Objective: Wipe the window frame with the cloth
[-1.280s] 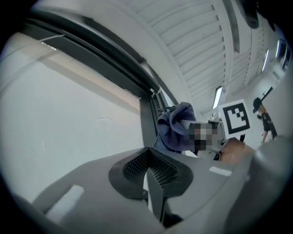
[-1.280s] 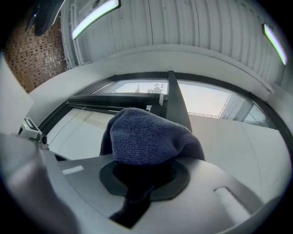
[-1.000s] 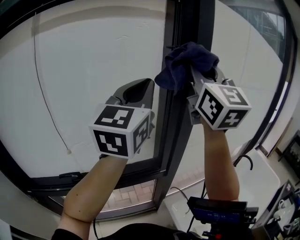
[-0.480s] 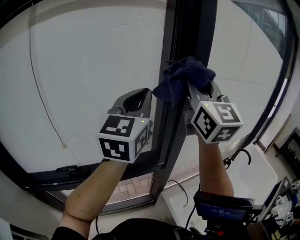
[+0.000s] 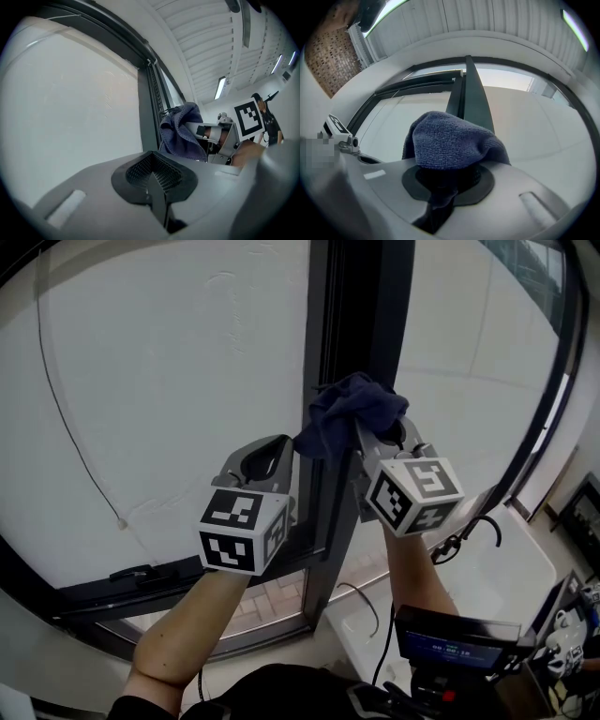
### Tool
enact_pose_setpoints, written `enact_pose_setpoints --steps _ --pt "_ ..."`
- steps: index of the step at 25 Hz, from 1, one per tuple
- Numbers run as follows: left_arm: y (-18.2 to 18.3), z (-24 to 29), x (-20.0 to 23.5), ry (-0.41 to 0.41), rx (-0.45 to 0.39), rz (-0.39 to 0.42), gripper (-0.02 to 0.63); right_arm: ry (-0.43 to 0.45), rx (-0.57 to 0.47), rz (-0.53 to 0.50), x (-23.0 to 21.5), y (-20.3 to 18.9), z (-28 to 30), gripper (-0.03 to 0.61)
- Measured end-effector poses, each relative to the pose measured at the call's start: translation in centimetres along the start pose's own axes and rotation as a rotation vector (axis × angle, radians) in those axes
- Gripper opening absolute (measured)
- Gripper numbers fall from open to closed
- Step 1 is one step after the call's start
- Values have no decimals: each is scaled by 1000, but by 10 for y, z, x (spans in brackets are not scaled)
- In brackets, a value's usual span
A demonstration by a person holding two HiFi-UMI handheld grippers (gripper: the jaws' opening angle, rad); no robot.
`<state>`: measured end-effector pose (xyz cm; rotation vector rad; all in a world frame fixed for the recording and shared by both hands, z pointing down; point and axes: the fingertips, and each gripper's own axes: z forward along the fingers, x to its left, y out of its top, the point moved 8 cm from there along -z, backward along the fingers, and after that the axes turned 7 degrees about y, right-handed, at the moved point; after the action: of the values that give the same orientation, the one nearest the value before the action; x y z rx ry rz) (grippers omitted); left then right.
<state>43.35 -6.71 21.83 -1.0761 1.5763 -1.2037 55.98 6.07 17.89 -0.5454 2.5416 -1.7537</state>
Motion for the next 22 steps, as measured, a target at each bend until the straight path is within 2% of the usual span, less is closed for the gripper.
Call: enact_pose_setpoints --steps 7,14,22 --pt "-21 0 -2 -5 40 3 -6 -11 30 16 6 -32 -11 51" --pt "-50 -6 -8 -67 61 -3 -6 -15 84 79 13 -71 -26 51" --pt "-90 -16 -6 -51 113 -39 -6 -17 119 102 21 -111 -42 51"
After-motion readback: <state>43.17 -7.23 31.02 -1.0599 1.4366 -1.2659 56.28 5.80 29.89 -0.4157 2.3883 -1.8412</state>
